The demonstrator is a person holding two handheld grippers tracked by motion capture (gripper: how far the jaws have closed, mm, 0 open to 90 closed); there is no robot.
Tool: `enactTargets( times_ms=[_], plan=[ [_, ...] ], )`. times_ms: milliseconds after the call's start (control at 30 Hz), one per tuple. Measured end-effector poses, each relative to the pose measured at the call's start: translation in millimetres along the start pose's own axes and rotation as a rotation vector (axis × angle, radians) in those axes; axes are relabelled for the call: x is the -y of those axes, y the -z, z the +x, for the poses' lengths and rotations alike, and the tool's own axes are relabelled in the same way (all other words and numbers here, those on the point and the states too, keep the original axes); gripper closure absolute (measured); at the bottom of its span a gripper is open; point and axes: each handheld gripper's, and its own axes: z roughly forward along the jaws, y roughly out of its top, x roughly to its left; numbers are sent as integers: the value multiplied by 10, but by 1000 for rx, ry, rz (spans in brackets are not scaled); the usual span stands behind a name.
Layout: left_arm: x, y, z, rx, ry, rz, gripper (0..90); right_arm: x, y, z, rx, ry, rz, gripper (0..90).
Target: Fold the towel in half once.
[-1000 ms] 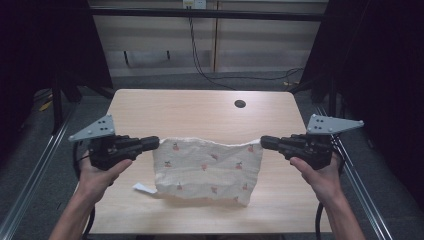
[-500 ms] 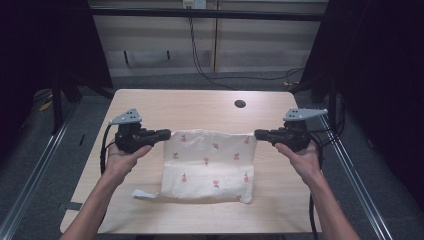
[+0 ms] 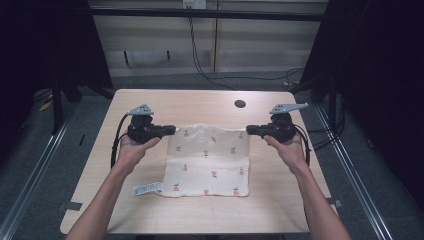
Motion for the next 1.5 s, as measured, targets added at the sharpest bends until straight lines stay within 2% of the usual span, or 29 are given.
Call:
enactTargets(
  times_ms=[100,133,167,233,333,400,467,533,567,600,633,667,733,800,867,900,933,967,1000,1033,1067,1100,1133,1200,1233,1400,1433,1467,1500],
  plan=[
    [14,-31,73,-7,17,10,859,12,-124,-134,16,-25,22,884],
    [33,-64,163,-22,48,33,852,20,-150,-161,31,-28,33,884],
    [40,-78,213,-33,50,58,834,31,-175,-185,45,-38,36,882],
    [52,-78,258,-40,61,60,813,42,-195,-199,56,-37,40,871],
    [78,-43,309,-75,85,39,685,68,-209,-229,105,-52,8,750],
    [91,3,336,-100,110,26,604,79,-197,-232,140,-63,-14,712],
    [110,53,355,-77,131,1,582,97,-183,-216,145,-66,-17,693],
    [142,81,332,-88,118,12,583,142,-161,-146,127,-44,-2,680],
    [199,88,285,-69,100,29,583,162,-152,-114,128,-39,3,680],
    [199,88,285,-69,100,29,583,162,-152,-114,128,-39,3,680],
    [235,87,256,-64,88,36,588,217,-135,-54,100,-34,14,680],
    [275,81,227,-58,84,46,588,217,-135,-54,100,-34,14,680],
    [425,41,133,-36,67,81,618,329,-144,63,69,-14,57,673],
    [486,14,99,-27,60,96,624,374,-152,105,58,-4,68,665],
    [620,-50,41,-7,61,137,623,480,-171,204,35,-6,88,649],
    [683,-79,3,-10,45,167,623,550,-183,264,10,-8,86,644],
    [778,-118,-63,15,28,190,624,701,-230,396,-8,22,115,635],
    [811,-135,-100,20,12,201,624,771,-253,440,-13,23,132,634],
    [811,-135,-100,20,12,201,624,771,-253,440,-13,23,132,634],
    [864,-160,-168,50,4,227,624,888,-296,504,-22,30,172,617],
    [864,-160,-168,50,4,227,623,888,-296,504,-22,30,172,617],
    [886,-171,-209,51,-14,244,623,918,-311,516,-31,31,181,607],
    [937,-177,-270,63,-27,257,623,980,-356,547,-45,26,212,574],
    [968,-173,-296,67,-30,269,606,1034,-400,566,-29,38,219,564],
    [1053,-174,-341,73,-52,279,594,1053,-421,571,-34,40,216,558],
    [1087,-144,-357,69,-67,269,580,1052,-483,604,-18,72,226,547],
    [1090,-151,-376,64,-75,267,581,1071,-522,608,2,76,250,552],
    [1090,-151,-376,64,-75,267,581,1071,-522,608,2,76,250,552],
    [1090,-151,-406,47,-87,272,590,1086,-528,619,17,103,243,622]
  ],
)
